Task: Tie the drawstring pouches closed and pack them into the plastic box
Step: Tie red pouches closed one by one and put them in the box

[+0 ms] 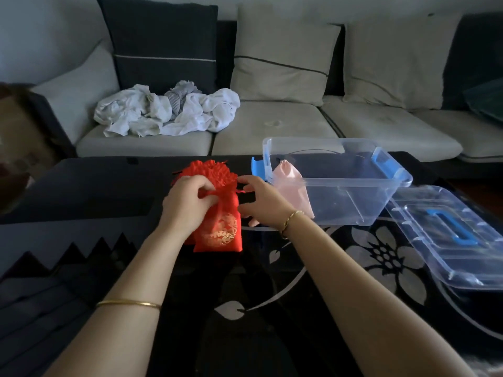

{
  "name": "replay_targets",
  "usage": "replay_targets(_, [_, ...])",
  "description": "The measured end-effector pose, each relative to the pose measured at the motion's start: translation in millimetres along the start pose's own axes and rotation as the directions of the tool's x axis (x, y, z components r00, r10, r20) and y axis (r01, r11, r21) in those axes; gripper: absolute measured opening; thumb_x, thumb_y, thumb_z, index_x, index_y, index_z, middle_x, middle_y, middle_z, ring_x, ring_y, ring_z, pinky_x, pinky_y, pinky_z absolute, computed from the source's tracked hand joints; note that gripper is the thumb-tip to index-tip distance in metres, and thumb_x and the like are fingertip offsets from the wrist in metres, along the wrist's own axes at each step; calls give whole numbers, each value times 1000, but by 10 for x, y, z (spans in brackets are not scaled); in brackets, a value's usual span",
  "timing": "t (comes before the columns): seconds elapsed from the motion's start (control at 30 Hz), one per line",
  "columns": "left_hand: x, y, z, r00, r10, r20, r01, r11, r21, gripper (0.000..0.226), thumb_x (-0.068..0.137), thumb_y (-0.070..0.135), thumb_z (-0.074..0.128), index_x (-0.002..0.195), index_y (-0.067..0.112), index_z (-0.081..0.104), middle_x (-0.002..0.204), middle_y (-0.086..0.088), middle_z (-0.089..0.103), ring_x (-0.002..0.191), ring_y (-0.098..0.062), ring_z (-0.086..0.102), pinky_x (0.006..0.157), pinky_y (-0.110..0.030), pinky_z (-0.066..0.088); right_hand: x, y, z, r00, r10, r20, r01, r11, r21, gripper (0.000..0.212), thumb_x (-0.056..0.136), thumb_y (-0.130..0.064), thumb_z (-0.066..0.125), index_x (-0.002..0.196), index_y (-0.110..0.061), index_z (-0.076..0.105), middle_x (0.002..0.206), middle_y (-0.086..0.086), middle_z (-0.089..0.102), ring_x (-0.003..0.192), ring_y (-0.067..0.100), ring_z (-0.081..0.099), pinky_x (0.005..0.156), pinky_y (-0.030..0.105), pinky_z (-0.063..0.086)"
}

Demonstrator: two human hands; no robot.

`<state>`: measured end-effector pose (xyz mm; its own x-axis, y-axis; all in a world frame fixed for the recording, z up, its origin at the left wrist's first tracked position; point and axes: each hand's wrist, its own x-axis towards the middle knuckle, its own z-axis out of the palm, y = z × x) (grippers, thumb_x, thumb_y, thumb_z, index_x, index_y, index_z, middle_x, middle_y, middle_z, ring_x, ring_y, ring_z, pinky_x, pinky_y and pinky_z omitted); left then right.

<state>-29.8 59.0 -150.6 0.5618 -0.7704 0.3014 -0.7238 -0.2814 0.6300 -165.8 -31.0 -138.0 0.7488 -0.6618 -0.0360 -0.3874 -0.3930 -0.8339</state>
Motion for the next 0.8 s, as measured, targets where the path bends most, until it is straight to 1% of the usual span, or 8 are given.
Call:
replay_targets(0.07, [-82, 143, -35, 990, 113, 88, -103, 988, -112, 8, 80, 13, 70, 82, 19, 65, 92, 3, 62, 94, -17, 58, 84, -29, 42, -58, 28, -60, 999, -4, 52, 2, 999, 37, 44, 86, 0, 55, 128, -10, 47, 111, 3, 54, 81, 24, 64, 56, 25, 54])
replay_targets(0.13, [-170, 288, -37, 981, 170, 97, -150, 970, -189, 10, 80, 12, 70, 84, 20, 66, 93, 2, 64, 90, -13, 58, 79, -24, 43, -148, 46, -150, 1000, -10, 16, 9, 999, 30, 25, 87, -1, 56, 111, -7, 56, 89, -1, 58, 68, 17, 62, 48, 22, 50])
replay_targets(0.27, [-304, 453, 63, 975, 82, 208, -21, 959, -281, 40, 81, 9, 70, 115, 23, 55, 102, 5, 59, 86, -5, 56, 64, -9, 43, -392, 156, -387, 988, -22, -152, 25, 1000, 19, 11, 83, 1, 60, 90, -7, 60, 81, 8, 63, 65, 19, 64, 50, 25, 52])
replay_targets(0.37, [-357, 467, 222, 969, -7, 249, 62, 974, -216, 29, 83, 9, 68, 111, 13, 61, 94, 1, 64, 90, -15, 62, 66, -16, 43, -559, 317, -449, 973, 28, -230, -26, 1000, 13, 17, 81, 2, 61, 80, -14, 58, 84, 15, 67, 72, 29, 69, 57, 31, 58])
replay_targets(0.47, [-401, 500, 334, 961, -18, 278, 63, 986, -154, 12, 86, 9, 63, 97, 12, 69, 94, -1, 68, 91, -17, 63, 75, -25, 46, -641, 464, -474, 968, 65, -241, -66, 998, 1, 16, 82, -1, 62, 94, -9, 58, 88, 15, 67, 71, 29, 70, 62, 38, 60])
replay_targets(0.57, [-403, 551, 376, 965, -5, 263, 41, 990, -134, 14, 90, 10, 57, 96, 10, 70, 96, -1, 67, 93, -16, 61, 79, -27, 44, -652, 530, -570, 960, 102, -260, -117, 992, -43, 26, 81, 2, 60, 105, -8, 60, 87, 11, 68, 70, 26, 70, 64, 35, 60])
replay_targets(0.73, [-356, 596, 420, 982, -2, 191, 22, 995, -100, 11, 95, 14, 50, 90, 15, 60, 82, 2, 60, 79, -16, 58, 64, -25, 41, -700, 617, -696, 938, 107, -328, -165, 974, -154, 11, 86, -3, 59, 91, -6, 68, 81, 7, 68, 60, 13, 64, 52, 14, 51])
replay_targets(0.8, [-347, 585, 427, 984, -5, 177, 27, 992, -124, 12, 95, 12, 48, 87, 16, 57, 75, 2, 57, 69, -17, 58, 59, -25, 42, -716, 632, -736, 940, 102, -327, -178, 961, -212, 10, 87, -8, 59, 87, -7, 69, 76, 2, 66, 58, 10, 58, 60, 20, 54])
